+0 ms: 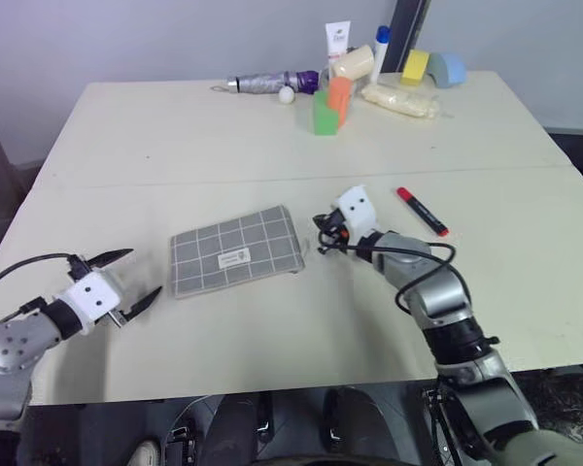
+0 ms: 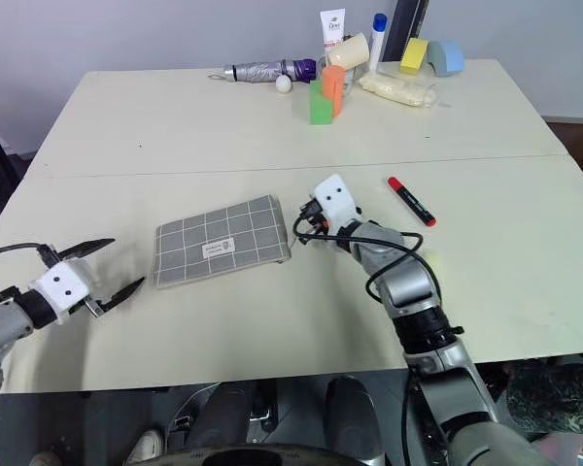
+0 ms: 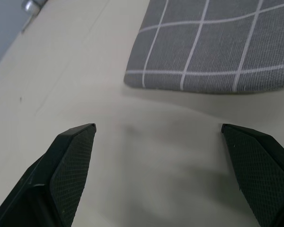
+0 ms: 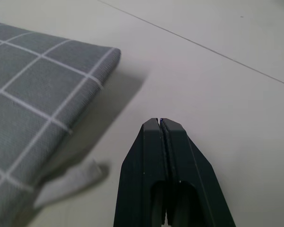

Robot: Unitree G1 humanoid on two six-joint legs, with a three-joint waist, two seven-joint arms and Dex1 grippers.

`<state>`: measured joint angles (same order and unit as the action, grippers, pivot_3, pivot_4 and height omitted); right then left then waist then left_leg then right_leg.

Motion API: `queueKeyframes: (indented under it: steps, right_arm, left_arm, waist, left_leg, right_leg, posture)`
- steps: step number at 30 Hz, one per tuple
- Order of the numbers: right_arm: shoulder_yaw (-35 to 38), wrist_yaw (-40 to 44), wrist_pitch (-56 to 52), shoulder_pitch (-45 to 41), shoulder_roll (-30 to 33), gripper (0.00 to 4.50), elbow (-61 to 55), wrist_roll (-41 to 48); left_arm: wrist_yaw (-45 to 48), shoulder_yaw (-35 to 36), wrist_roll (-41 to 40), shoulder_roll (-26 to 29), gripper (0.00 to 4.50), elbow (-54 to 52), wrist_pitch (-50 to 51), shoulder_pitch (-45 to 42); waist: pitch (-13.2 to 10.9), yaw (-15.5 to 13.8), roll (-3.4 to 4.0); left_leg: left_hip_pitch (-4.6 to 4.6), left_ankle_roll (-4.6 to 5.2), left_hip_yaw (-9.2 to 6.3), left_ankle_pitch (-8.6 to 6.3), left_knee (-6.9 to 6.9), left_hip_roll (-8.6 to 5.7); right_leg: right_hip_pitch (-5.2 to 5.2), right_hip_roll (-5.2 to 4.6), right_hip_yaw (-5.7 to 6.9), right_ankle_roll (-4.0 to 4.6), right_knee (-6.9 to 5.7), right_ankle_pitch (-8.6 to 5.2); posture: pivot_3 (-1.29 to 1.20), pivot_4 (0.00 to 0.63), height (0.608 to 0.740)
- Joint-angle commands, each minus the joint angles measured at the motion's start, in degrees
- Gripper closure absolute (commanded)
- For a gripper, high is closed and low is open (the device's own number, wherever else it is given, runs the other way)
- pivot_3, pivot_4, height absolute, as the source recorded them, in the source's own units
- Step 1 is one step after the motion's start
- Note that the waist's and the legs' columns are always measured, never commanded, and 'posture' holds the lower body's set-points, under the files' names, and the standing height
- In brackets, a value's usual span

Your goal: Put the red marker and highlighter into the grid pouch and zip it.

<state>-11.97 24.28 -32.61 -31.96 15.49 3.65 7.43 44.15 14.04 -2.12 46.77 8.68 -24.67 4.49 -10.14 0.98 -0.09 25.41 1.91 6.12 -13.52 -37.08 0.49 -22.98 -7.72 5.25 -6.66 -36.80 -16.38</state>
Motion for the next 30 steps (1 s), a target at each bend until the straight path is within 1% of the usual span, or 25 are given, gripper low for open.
queueKeyframes:
  steps: [1, 5, 9, 15, 21, 26, 28, 29, 30]
  right_arm:
    - [0.33, -1.86, 0.62, -2.93, -2.04, 4.46, 3.55, -1.77]
    - [-0.48, -2.87, 1.32, -6.65, -5.86, 4.46, 11.49, -3.24]
    - [-2.5, -1.85, 1.9, -8.86, -8.54, 4.46, 16.3, -4.96]
    - [-4.59, 0.25, 4.09, -10.63, -10.51, 4.46, 18.09, -7.0]
    - [-5.43, 2.48, 5.11, -11.29, -11.4, 4.46, 18.87, -7.95]
    - [-5.22, 3.06, 5.77, -11.11, -11.61, 4.46, 19.29, -8.52]
    - [-5.07, 3.42, 5.92, -10.97, -11.58, 4.5, 19.28, -8.58]
    - [-5.02, 3.66, 5.96, -10.85, -11.51, 4.5, 19.19, -8.56]
    - [-4.98, 3.83, 5.99, -10.79, -11.49, 4.5, 19.14, -8.57]
  left_arm:
    - [2.12, -3.4, 2.04, 1.48, 0.0, 5.84, -6.56, -2.97]
    - [3.65, -7.3, 4.08, 2.44, 0.0, 11.86, -14.46, -7.47]
    - [5.69, -10.64, 4.12, 2.7, 0.0, 14.75, -19.73, -9.73]
    - [7.1, -14.03, 3.6, 2.59, 0.0, 14.67, -23.79, -9.78]
    - [7.02, -15.09, 2.88, 2.61, 0.0, 14.17, -25.28, -10.08]
    - [7.14, -15.96, 2.89, 3.1, 0.0, 16.06, -28.4, -11.24]
    - [7.13, -16.3, 2.71, 3.14, 0.54, 16.85, -29.88, -11.96]
    - [7.24, -16.51, 2.43, 3.12, 0.88, 17.27, -30.71, -12.47]
    - [7.31, -16.72, 2.2, 3.14, 1.4, 17.65, -31.32, -12.86]
  waist:
    - [0.01, -0.06, 0.01]
    - [0.01, 0.02, 0.01]
    - [0.08, 0.26, 0.05]
    - [0.14, 0.38, 0.1]
    - [0.15, 0.54, 0.11]
    - [0.15, 0.59, 0.11]
    - [0.15, 0.72, 0.11]
    - [0.15, 0.76, 0.11]
    - [0.15, 0.78, 0.11]
  left_leg:
    - [-0.01, 0.0, 0.01, 0.0, 0.0, -0.01]
    - [-0.01, 0.1, 0.11, 0.12, -0.02, -0.01]
    - [-0.06, 0.12, 0.26, 0.15, -0.03, 0.01]
    - [-0.09, 0.15, 0.39, 0.15, -0.03, 0.03]
    - [-0.09, 0.15, 0.4, 0.15, -0.03, 0.04]
    - [-0.09, 0.15, 0.41, 0.15, -0.02, 0.05]
    - [-0.09, 0.15, 0.4, 0.15, -0.02, 0.05]
    - [-0.09, 0.15, 0.4, 0.15, -0.03, 0.05]
    - [-0.09, 0.15, 0.41, 0.15, -0.02, 0.05]
  right_leg:
    - [0.0, 0.0, 0.01, 0.0, -0.03, 0.0]
    - [-0.04, 0.01, 0.02, 0.0, -0.2, 0.0]
    - [0.11, 0.07, 0.06, -0.01, -0.33, 0.0]
    - [0.11, 0.1, 0.09, -0.02, -0.35, 0.0]
    - [0.11, 0.12, 0.09, -0.02, -0.35, 0.0]
    - [0.11, 0.13, 0.1, -0.02, -0.35, 0.0]
    - [0.11, 0.14, 0.1, -0.02, -0.35, 0.0]
    - [0.11, 0.14, 0.1, -0.02, -0.35, 0.0]
    - [0.1, 0.14, 0.1, -0.02, -0.35, 0.0]
  posture:
    - [0.0, 0.15, 0.74]
    - [0.0, 0.15, 0.74]
    - [0.0, 0.15, 0.74]
    - [0.0, 0.15, 0.74]
    - [0.0, 0.15, 0.74]
    - [0.0, 0.15, 0.74]
    - [0.0, 0.15, 0.74]
    - [0.0, 0.15, 0.74]
    - [0.0, 0.15, 0.74]
